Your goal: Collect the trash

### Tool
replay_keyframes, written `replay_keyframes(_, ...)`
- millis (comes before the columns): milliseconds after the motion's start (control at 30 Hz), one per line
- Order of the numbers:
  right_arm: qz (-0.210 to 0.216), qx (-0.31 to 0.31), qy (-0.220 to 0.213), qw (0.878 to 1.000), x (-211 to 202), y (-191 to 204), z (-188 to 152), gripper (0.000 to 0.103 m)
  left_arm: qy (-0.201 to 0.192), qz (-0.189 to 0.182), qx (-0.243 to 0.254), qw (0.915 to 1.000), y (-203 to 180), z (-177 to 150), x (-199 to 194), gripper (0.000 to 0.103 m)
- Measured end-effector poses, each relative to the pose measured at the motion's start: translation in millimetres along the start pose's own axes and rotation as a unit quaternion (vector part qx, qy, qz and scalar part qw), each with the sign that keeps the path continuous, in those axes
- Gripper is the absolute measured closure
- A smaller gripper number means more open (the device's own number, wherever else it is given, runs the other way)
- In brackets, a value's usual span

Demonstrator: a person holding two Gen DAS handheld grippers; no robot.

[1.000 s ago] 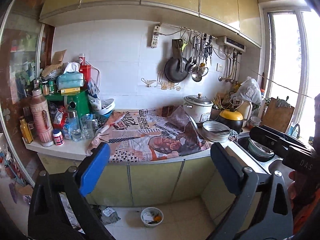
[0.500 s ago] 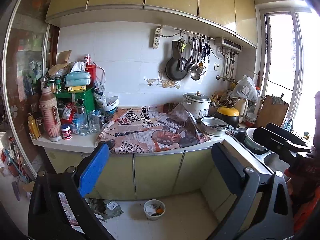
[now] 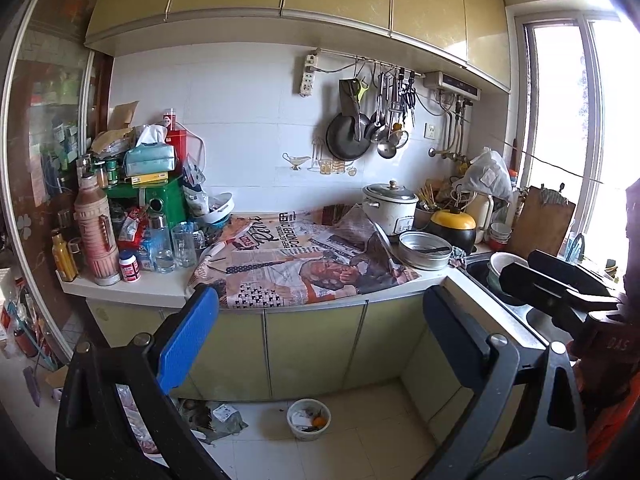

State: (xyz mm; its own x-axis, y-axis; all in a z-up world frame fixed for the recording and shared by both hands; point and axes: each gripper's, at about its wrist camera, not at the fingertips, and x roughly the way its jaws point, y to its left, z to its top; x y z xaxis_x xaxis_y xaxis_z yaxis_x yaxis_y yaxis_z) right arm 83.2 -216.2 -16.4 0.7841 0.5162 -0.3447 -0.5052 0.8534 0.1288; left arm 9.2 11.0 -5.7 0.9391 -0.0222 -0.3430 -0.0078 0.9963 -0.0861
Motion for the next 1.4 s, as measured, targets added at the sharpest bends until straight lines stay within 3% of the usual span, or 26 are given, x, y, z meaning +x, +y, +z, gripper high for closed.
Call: replay_keyframes(1400, -0.013, 0.008, 0.006, 1.000, -4.6, -4.1, 3.8, 0.000, 0.004, -0.013, -0.005, 0.9999, -13.4, 3.1, 11.7, 0.001)
